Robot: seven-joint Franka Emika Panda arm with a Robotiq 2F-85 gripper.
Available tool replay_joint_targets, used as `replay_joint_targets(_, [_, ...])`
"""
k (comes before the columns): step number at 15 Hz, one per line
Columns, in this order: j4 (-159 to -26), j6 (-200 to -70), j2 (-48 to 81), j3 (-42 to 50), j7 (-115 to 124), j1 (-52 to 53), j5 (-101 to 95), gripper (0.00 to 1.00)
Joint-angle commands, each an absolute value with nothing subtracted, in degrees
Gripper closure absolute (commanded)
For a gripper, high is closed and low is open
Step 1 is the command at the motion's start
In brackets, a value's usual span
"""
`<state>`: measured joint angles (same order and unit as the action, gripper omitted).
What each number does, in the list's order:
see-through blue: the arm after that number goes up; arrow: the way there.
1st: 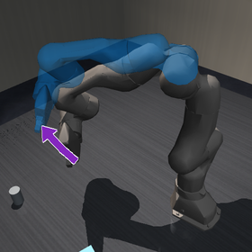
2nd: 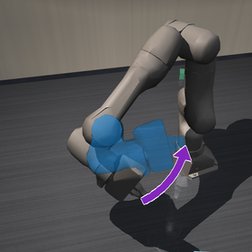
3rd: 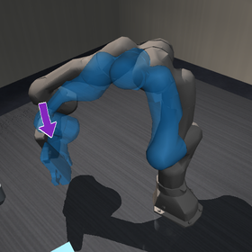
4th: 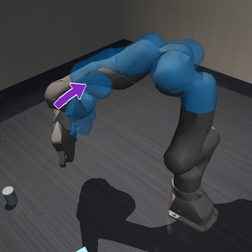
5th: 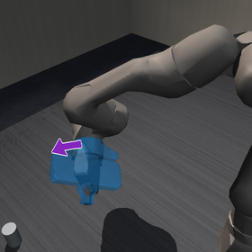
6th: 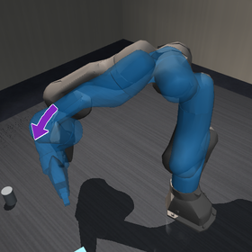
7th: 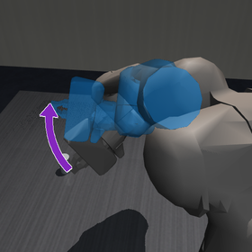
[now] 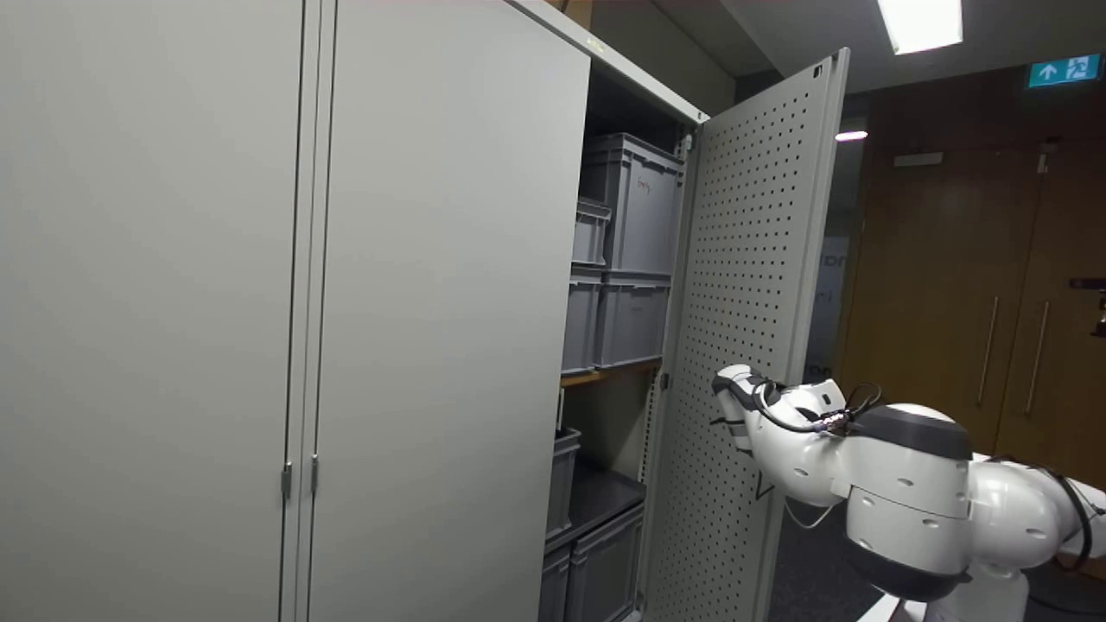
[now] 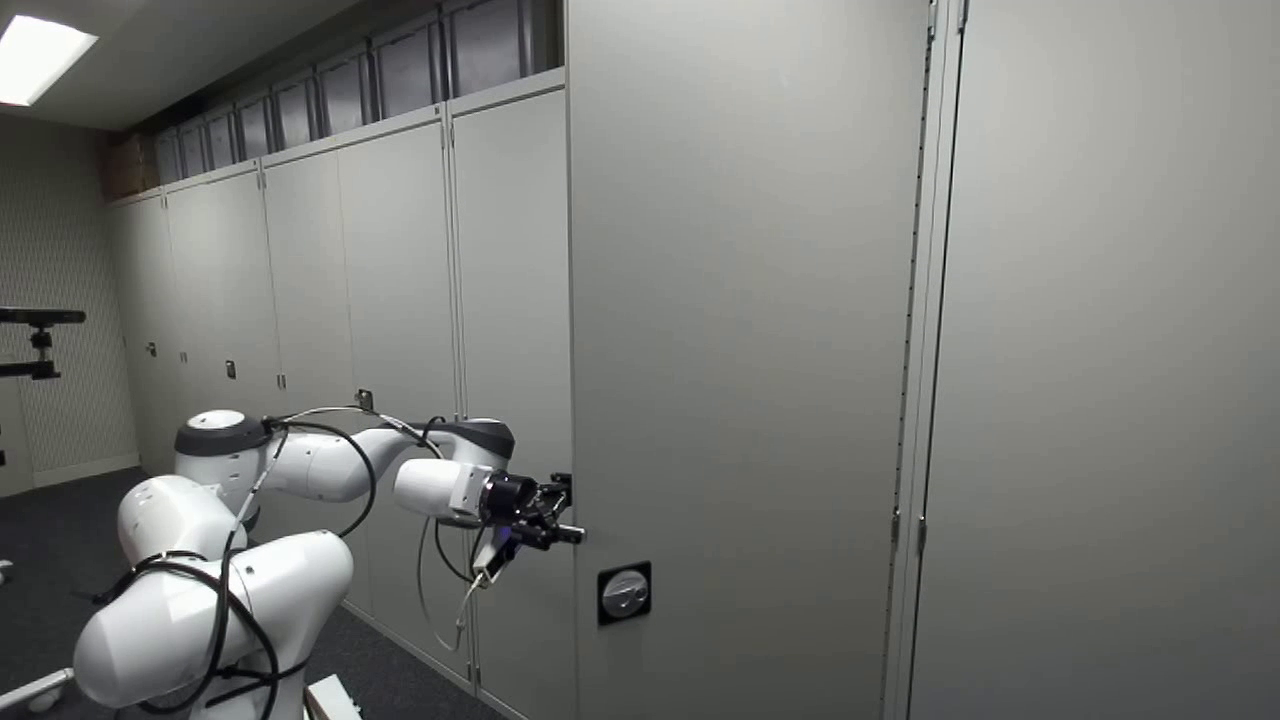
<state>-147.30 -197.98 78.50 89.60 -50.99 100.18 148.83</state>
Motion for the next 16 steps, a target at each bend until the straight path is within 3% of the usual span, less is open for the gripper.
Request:
replay_joint_targets(1, [-148.37,-197.98,76.62,91.76,-52.12,99.37,148.83,0.0])
replay_joint_targets(16, [-148.44,-197.98,76.25,91.71,-52.52,95.55,148.83,0.0])
